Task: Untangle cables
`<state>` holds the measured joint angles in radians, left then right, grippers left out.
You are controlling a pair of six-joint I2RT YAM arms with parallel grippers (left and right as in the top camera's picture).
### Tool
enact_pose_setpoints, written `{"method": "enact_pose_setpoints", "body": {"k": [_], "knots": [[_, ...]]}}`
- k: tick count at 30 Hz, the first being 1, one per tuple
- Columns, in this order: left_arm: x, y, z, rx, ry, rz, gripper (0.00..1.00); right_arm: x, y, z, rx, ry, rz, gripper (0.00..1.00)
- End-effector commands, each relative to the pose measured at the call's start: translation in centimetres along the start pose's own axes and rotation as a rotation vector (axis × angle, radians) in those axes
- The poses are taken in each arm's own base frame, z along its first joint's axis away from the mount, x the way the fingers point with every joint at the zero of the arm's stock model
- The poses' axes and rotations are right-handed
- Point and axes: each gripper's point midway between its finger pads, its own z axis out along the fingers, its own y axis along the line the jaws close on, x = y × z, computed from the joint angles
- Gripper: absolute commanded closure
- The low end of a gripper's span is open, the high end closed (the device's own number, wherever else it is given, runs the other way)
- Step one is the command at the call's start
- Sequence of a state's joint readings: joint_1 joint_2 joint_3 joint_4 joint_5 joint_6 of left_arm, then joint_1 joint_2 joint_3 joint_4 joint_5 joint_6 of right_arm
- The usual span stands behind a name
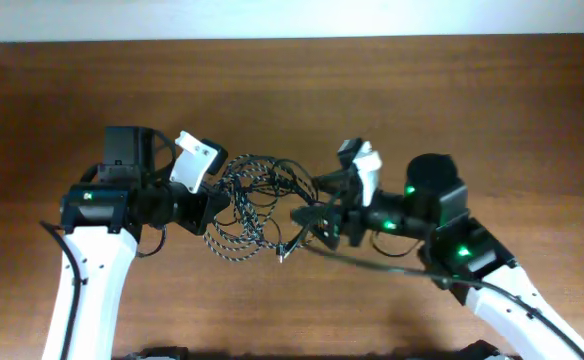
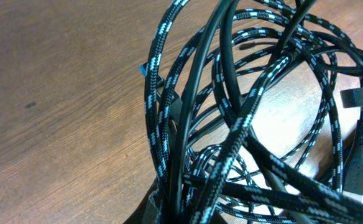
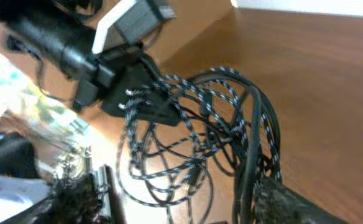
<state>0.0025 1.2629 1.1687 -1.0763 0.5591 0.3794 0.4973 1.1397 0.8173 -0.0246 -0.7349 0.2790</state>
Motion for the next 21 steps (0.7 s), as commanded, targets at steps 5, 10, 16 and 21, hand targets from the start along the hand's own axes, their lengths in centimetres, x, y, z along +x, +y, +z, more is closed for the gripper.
{"method": "enact_pose_setpoints", "body": {"k": [5, 10, 16, 21], "knots": [[0.5, -1.1, -0.1, 0.055, 0.014, -0.042, 1.00, -1.0, -4.5, 2.1, 0.335, -0.048, -0.164, 0.78], [1.0, -1.2, -0.1, 0.058, 0.034, -0.054, 1.00, -7.3, -8.2, -4.9, 0.785, -0.331, -0.200, 0.96], [1.4, -0.1, -0.1, -0.005, 0.060, -0.055, 1.00, -10.2, -7.2, -25.0, 1.564, -0.793, -0.046, 0.96], [4.1, 6.2, -1.8, -0.430, 0.136, -0.427, 1.00, -8.8, -6.8, -34.6, 1.868, -0.942, 0.047, 0.96]]}}
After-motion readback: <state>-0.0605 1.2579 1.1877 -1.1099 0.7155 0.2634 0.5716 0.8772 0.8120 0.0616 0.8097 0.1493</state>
